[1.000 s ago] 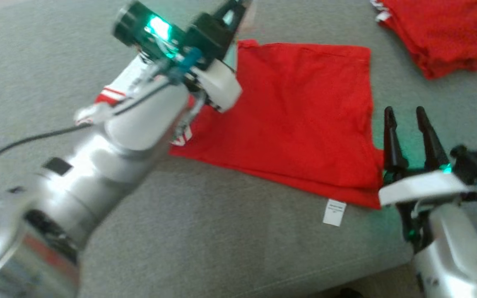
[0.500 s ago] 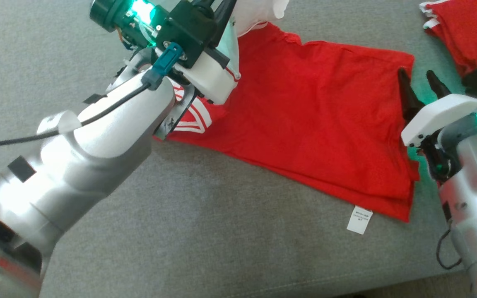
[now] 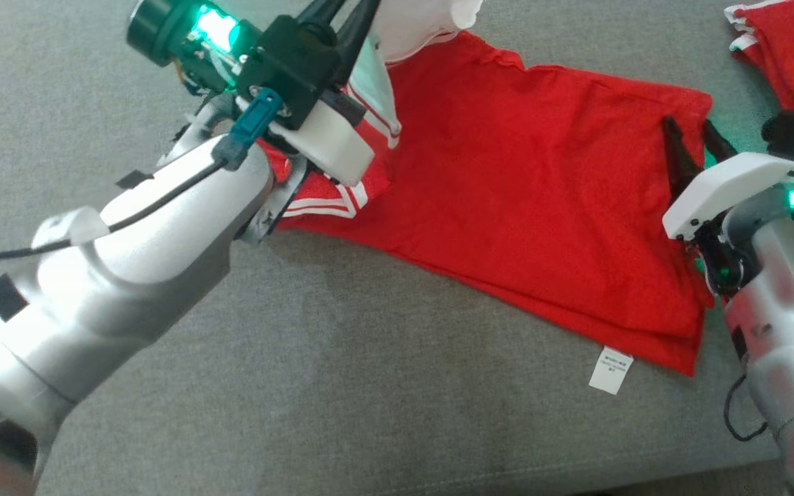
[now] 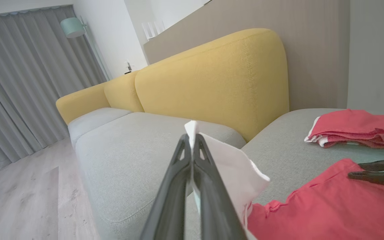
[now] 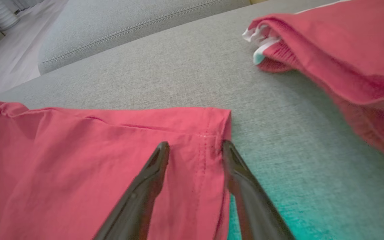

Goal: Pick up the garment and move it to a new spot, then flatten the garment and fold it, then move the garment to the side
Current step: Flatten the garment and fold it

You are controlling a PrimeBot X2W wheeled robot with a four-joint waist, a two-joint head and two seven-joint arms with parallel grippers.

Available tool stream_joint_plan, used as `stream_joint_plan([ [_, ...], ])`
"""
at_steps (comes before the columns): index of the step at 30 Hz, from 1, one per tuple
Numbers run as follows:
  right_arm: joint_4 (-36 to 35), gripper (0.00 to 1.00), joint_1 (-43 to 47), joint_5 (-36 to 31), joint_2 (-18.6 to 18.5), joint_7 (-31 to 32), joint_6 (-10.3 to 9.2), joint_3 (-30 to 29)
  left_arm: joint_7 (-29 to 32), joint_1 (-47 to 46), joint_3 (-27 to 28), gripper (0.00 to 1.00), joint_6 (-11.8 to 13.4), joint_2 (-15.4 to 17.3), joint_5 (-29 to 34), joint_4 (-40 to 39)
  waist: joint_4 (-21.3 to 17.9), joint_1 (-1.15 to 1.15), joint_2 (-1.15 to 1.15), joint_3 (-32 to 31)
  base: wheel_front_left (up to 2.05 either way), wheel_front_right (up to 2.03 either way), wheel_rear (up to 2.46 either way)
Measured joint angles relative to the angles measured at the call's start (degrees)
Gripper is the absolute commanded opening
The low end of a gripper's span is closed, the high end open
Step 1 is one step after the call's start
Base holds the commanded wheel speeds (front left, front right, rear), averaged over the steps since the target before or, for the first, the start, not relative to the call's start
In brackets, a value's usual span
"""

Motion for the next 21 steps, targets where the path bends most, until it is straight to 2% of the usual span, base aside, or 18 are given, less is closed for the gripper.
stream_joint_plan([
  [3, 1.3, 0.65, -0.6, 0.7, -0.1, -0.9, 0.00, 0.9, 0.3, 0.0, 0.0, 0.00, 0.5, 0.8, 0.0, -0.6, 0.2, 0.00, 0.00, 0.0, 0.00, 0.00, 0.00],
  [4, 1.6, 0.55, -0.9, 0.7, -0.2, -1.2, 0.00, 1.2, 0.3, 0.0, 0.0, 0.00, 0.5, 1.1, 0.0, -0.6, 0.2, 0.00, 0.00, 0.0, 0.00, 0.00, 0.00],
  [5, 1.9, 0.50, -1.1, 0.7, -0.4, -1.4, 0.00, 1.5, 0.5, 0.0, 0.0, 0.00, 0.6, 1.4, 0.0, -0.7, 0.3, 0.00, 0.00, 0.1, 0.00, 0.00, 0.00],
  [8, 2.9, 0.44, -1.7, 1.7, -0.6, -2.1, 0.00, 2.5, 0.8, 0.1, 0.0, 0.00, 0.8, 1.8, -0.1, -0.9, 0.3, 0.00, 0.00, 0.2, 0.00, 0.00, 0.00],
  [10, 3.4, 0.34, -2.1, 2.0, -0.9, -2.5, 0.00, 3.0, 0.8, 0.1, 0.0, 0.00, 1.0, 2.0, -0.1, -1.1, 0.4, 0.00, 0.00, 0.4, 0.00, 0.00, 0.00],
  [11, 3.6, 0.20, -2.2, 2.2, -1.2, -3.0, 0.00, 3.3, 0.8, 0.1, 0.0, 0.00, 1.0, 2.1, -0.1, -1.2, 0.4, 0.00, 0.00, 0.5, 0.00, 0.00, 0.00],
  [12, 4.0, 0.00, -2.3, 2.2, -1.9, -4.1, 0.00, 4.1, 0.8, 0.1, 0.0, 0.00, 1.2, 2.5, -0.1, -1.2, 0.5, 0.00, 0.00, 0.6, 0.00, 0.00, 0.00],
  [15, 4.2, 0.00, -3.2, 2.3, -2.2, -6.4, 0.00, 4.8, 0.1, 0.3, 0.2, 0.00, 1.5, 3.6, -0.1, -1.1, 0.5, 0.00, 0.00, -0.1, 0.00, 0.00, 0.00],
  [21, 1.7, 0.00, -5.9, 3.7, -3.6, -9.4, 0.00, 6.3, -4.6, 0.8, 4.8, 0.00, 2.6, 7.1, -1.4, -1.8, 0.3, 0.00, 0.00, -2.4, 0.00, 0.00, 0.00],
])
